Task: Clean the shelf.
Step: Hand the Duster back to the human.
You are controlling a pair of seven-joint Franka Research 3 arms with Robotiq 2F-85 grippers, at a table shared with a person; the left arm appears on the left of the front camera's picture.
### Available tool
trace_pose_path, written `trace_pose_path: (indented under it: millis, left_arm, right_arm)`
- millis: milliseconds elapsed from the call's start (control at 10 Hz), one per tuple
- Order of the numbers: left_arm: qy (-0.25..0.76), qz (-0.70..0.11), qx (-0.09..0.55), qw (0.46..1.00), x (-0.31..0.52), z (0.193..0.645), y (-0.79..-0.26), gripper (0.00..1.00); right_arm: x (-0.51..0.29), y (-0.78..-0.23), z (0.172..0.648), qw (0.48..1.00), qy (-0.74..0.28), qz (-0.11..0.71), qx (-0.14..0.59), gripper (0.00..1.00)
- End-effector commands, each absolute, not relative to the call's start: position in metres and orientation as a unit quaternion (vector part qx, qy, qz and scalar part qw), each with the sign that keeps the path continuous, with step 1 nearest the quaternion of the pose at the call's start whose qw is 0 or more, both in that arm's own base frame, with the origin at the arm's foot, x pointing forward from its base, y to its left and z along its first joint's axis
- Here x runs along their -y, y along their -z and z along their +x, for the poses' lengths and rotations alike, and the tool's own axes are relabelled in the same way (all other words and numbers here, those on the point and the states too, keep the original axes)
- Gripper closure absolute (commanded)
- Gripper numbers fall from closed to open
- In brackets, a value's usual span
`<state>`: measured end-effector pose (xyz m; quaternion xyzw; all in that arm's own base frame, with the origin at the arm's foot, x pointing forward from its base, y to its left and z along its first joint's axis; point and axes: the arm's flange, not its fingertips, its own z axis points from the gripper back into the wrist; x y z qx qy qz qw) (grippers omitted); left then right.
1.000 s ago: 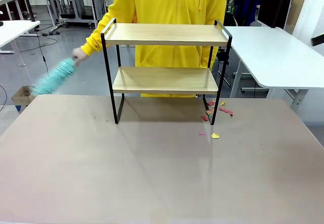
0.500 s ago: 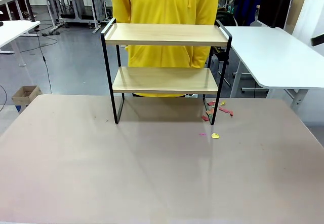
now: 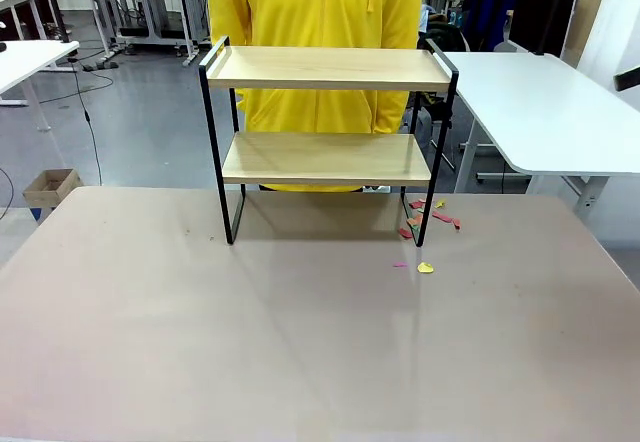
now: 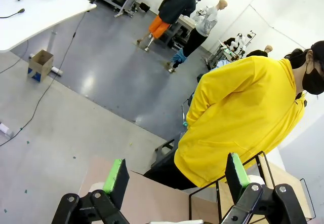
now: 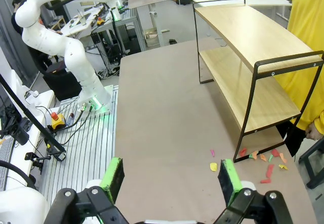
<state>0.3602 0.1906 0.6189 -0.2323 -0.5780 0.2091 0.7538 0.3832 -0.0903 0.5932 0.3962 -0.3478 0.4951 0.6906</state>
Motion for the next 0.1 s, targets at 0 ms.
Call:
trace_pose_path:
  millis: [0]
  left_arm:
    - [-0.207,-0.228,0.581,0.754,-0.1892,0.3568,-0.6191,0.0]
  right_arm:
    - [0.0903,-0.596,0.3817,0.689,-0.496,0.398,0.348,0.0]
